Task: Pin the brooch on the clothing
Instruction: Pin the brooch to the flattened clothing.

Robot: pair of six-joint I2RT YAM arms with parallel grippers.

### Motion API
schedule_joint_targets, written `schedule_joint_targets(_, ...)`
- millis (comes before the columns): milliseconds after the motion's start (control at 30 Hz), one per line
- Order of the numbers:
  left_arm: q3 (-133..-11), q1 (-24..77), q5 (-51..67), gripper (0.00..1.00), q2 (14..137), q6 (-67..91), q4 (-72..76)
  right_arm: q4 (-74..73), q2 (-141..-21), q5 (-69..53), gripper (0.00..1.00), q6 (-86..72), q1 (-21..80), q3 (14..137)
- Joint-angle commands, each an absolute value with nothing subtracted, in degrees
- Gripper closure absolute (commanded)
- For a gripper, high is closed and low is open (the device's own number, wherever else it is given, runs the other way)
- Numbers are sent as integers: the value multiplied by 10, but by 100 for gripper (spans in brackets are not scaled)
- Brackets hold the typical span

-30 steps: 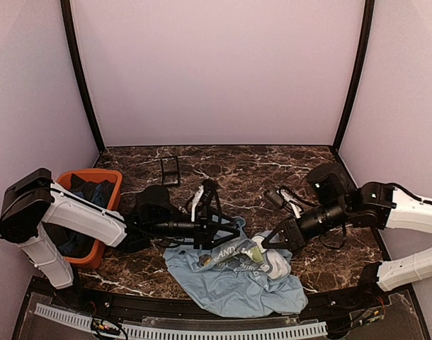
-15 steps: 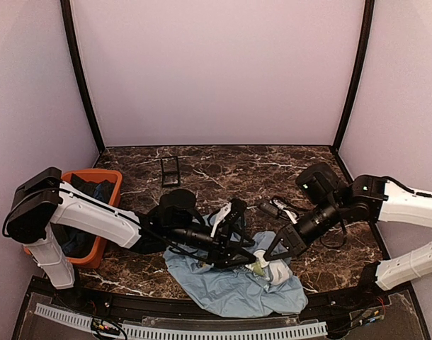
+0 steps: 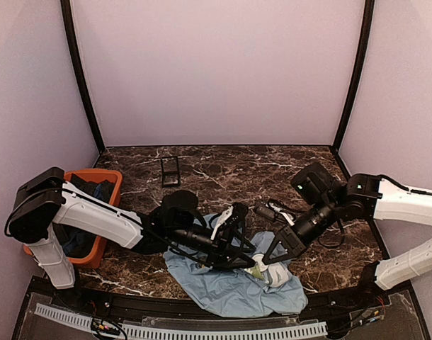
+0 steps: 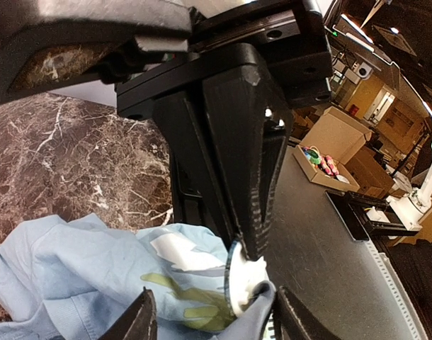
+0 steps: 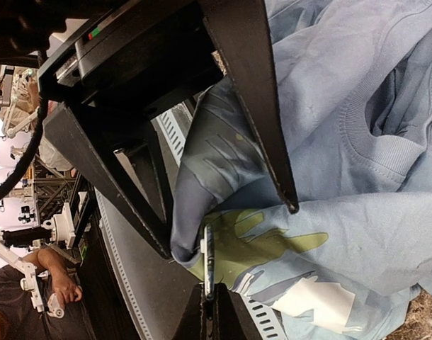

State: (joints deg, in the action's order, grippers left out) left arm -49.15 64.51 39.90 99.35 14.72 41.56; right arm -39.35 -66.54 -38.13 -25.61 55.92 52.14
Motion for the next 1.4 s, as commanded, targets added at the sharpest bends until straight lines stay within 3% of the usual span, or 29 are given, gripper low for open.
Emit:
schedule_joint_targets(0,-503,647,426,45,999,148,432,-395,-669,-403,100,-247,557,537)
schedule_joint_targets(1367,-508,658,436,51,1031,182,497,-340,-670,-455,100,-262,558,529)
